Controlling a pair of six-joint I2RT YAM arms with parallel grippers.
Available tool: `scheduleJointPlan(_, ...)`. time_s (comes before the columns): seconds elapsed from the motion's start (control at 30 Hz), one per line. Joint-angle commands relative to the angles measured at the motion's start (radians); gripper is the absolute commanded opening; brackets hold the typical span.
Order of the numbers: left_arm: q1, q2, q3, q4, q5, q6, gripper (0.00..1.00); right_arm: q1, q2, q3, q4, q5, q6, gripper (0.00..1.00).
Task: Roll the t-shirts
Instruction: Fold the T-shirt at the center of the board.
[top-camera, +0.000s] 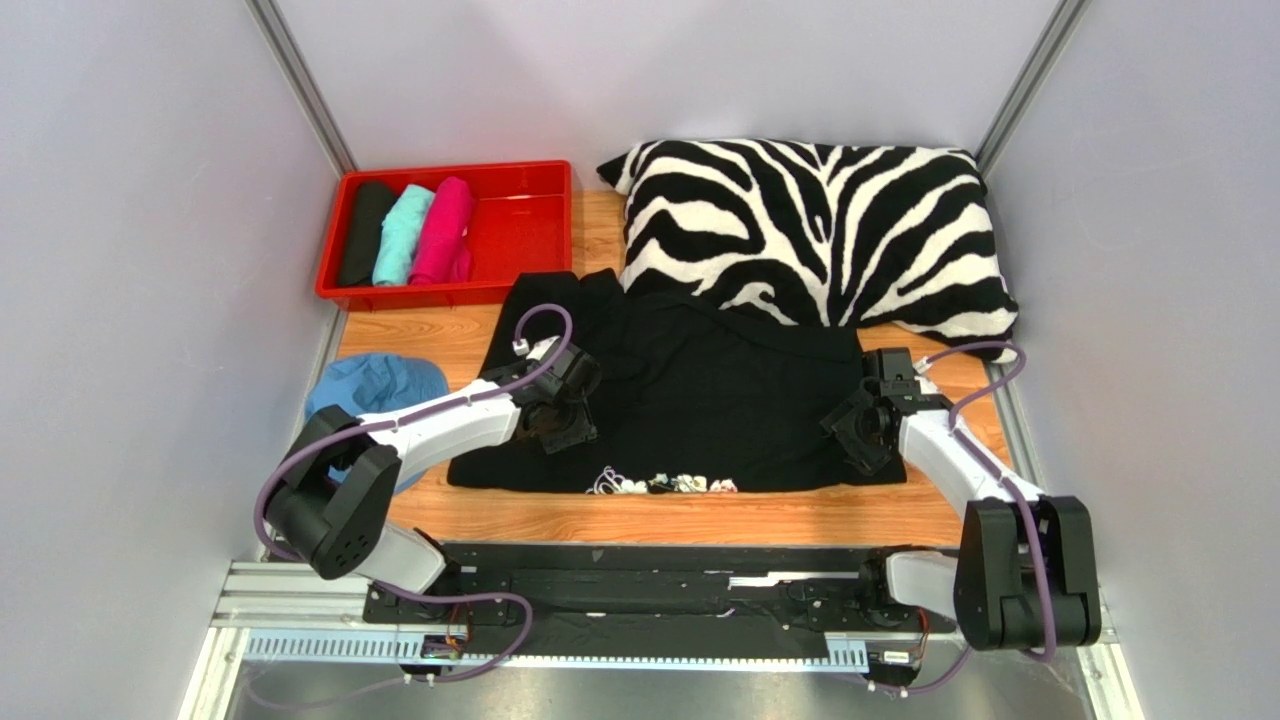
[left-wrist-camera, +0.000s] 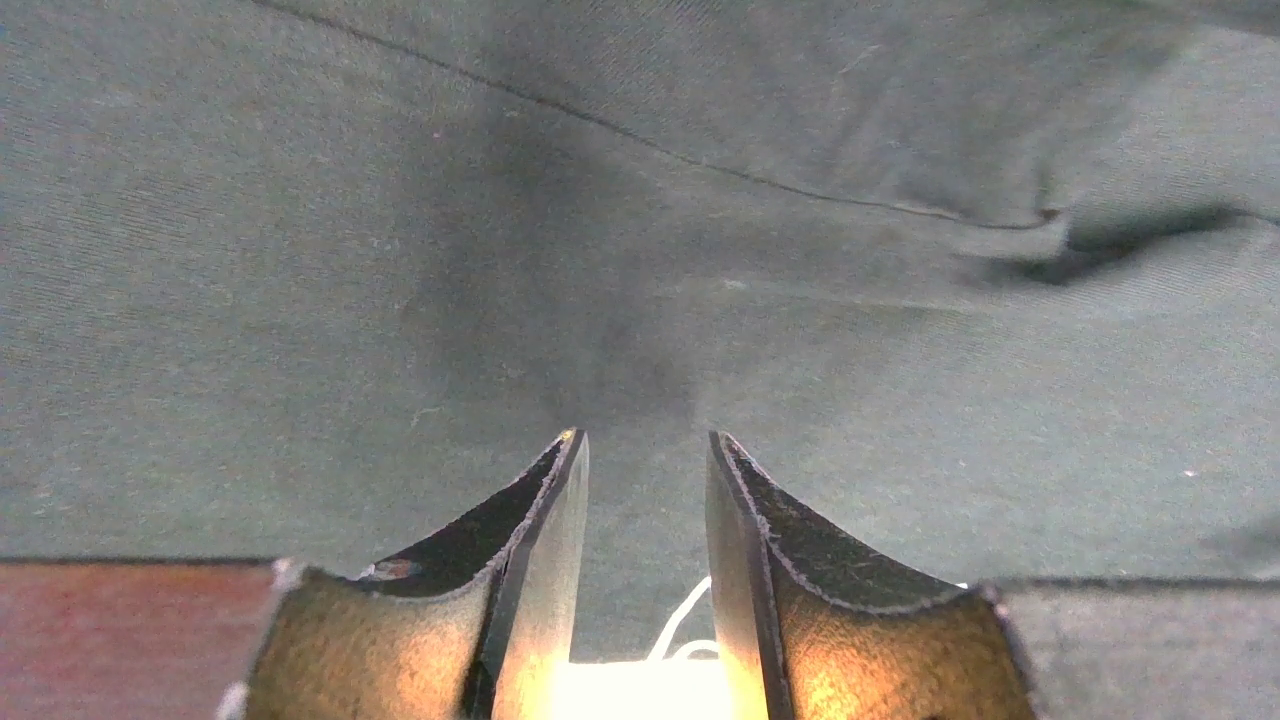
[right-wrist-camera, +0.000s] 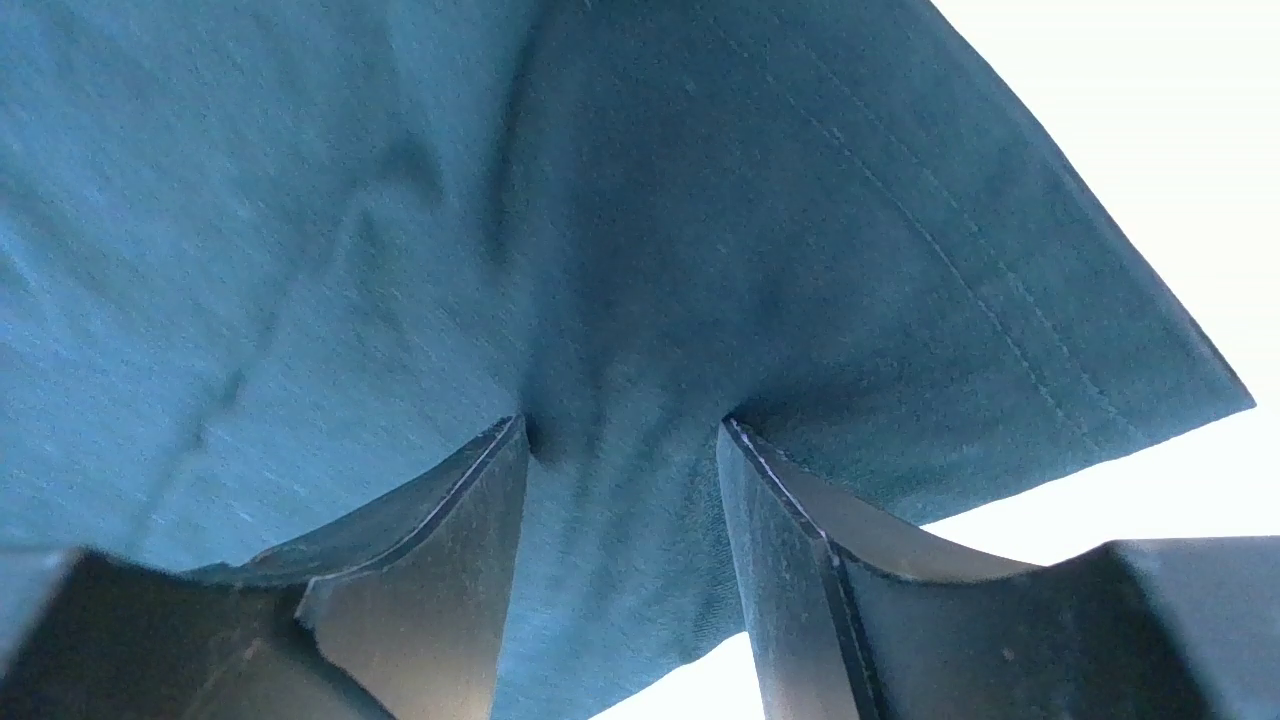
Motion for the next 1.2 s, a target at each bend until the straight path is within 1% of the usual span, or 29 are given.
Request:
scheduleJointPlan(0.0,-0.005,0.048,0.005,0.008,0.038,-0.055,0.43,-0.045,0.086,-0.028,0.044,0.031,0.075,0.57)
scheduleJointPlan(0.03,-0.013,0.055,0.004,0.004,0.044,-0.076,0.43,-0.101,0.089,-0.040,0.044,0.022,0.078,0.57)
scheduleJointPlan(0.07,-0.024,0.060,-0.002,-0.001,0.047,-0.090,0.43,-0.124,0.094,-0.058,0.040,0.017,0.077,0.52)
scheduleJointPlan(0.13,-0.068,0.069,-0.009,-0.015,0.045,-0.144,0.43,-0.189,0.094,-0.062,0.009,0.019,0.071,0.49)
scheduleJointPlan(0.17,-0.085,0.068,-0.018,-0.015,0.044,-0.162,0.43,-0.207,0.090,-0.056,-0.032,0.023,0.069,0.51)
scheduleJointPlan(0.33,-0.192,0.056,-0.045,-0.026,0.056,-0.270,0.43,-0.325,0.044,-0.051,-0.165,0.048,0.029,0.52)
scheduleJointPlan(0.47,-0.214,0.002,-0.116,-0.033,0.076,-0.327,0.44,-0.362,-0.027,-0.088,-0.238,0.045,0.037,0.52)
scheduleJointPlan(0.5,-0.214,-0.038,-0.130,-0.041,0.072,-0.336,0.44,-0.362,-0.059,-0.101,-0.256,0.048,0.041,0.52)
scheduleJointPlan(0.53,-0.214,-0.062,-0.151,-0.050,0.065,-0.347,0.44,-0.362,-0.073,-0.112,-0.271,0.019,0.041,0.52)
scheduleJointPlan(0.6,-0.212,-0.137,-0.160,-0.099,0.033,-0.345,0.45,-0.362,-0.117,-0.131,-0.296,-0.010,0.044,0.52)
scheduleJointPlan(0.63,-0.212,-0.164,-0.164,-0.111,0.024,-0.338,0.45,-0.359,-0.172,-0.141,-0.316,-0.041,0.035,0.51)
scheduleJointPlan(0.7,-0.206,-0.229,-0.148,-0.151,-0.005,-0.302,0.46,-0.358,-0.238,-0.125,-0.369,-0.033,0.023,0.52)
scheduleJointPlan(0.73,-0.196,-0.248,-0.122,-0.157,-0.011,-0.281,0.46,-0.356,-0.316,-0.096,-0.397,-0.027,0.009,0.52)
scheduleJointPlan(0.77,-0.182,-0.260,-0.107,-0.164,-0.016,-0.263,0.47,-0.355,-0.350,-0.076,-0.402,-0.017,0.000,0.53)
scheduleJointPlan(0.8,-0.130,-0.280,-0.092,-0.162,-0.005,-0.220,0.47,-0.349,-0.386,-0.060,-0.387,-0.012,-0.026,0.54)
scheduleJointPlan(0.83,-0.096,-0.285,-0.055,-0.158,0.005,-0.197,0.47,-0.344,-0.416,-0.048,-0.337,-0.036,-0.043,0.55)
scheduleJointPlan(0.87,-0.064,-0.280,-0.035,-0.153,0.015,-0.171,0.47,-0.339,-0.417,0.002,-0.321,-0.040,-0.052,0.55)
scheduleJointPlan(0.9,0.014,-0.271,-0.010,-0.148,0.024,-0.117,0.47,-0.332,-0.408,0.033,-0.302,-0.043,-0.067,0.56)
scheduleJointPlan(0.93,0.048,-0.258,0.051,-0.144,0.027,-0.085,0.47,-0.307,-0.391,0.073,-0.270,-0.027,-0.093,0.56)
scheduleJointPlan(0.97,0.083,-0.216,0.086,-0.136,0.024,-0.049,0.47,-0.298,-0.330,0.131,-0.243,-0.027,-0.112,0.56)
scheduleJointPlan(1.0,0.110,-0.187,0.123,-0.124,0.006,0.016,0.47,-0.292,-0.299,0.157,-0.211,-0.038,-0.132,0.56)
scheduleJointPlan(1.03,0.169,-0.153,0.208,-0.119,0.004,0.050,0.47,-0.290,-0.256,0.179,-0.139,-0.085,-0.165,0.56)
scheduleJointPlan(1.07,0.194,-0.079,0.253,-0.115,-0.002,0.084,0.47,-0.290,-0.180,0.202,-0.115,-0.125,-0.178,0.55)
scheduleJointPlan(1.1,0.215,-0.038,0.298,-0.092,-0.004,0.162,0.47,-0.290,-0.133,0.239,-0.083,-0.147,-0.189,0.54)
scheduleJointPlan(1.13,0.255,-0.002,0.380,-0.082,-0.001,0.194,0.47,-0.290,-0.097,0.251,-0.028,-0.180,-0.192,0.54)
scheduleJointPlan(1.17,0.272,0.084,0.424,-0.078,0.013,0.227,0.47,-0.290,-0.061,0.267,-0.009,-0.191,-0.201,0.53)
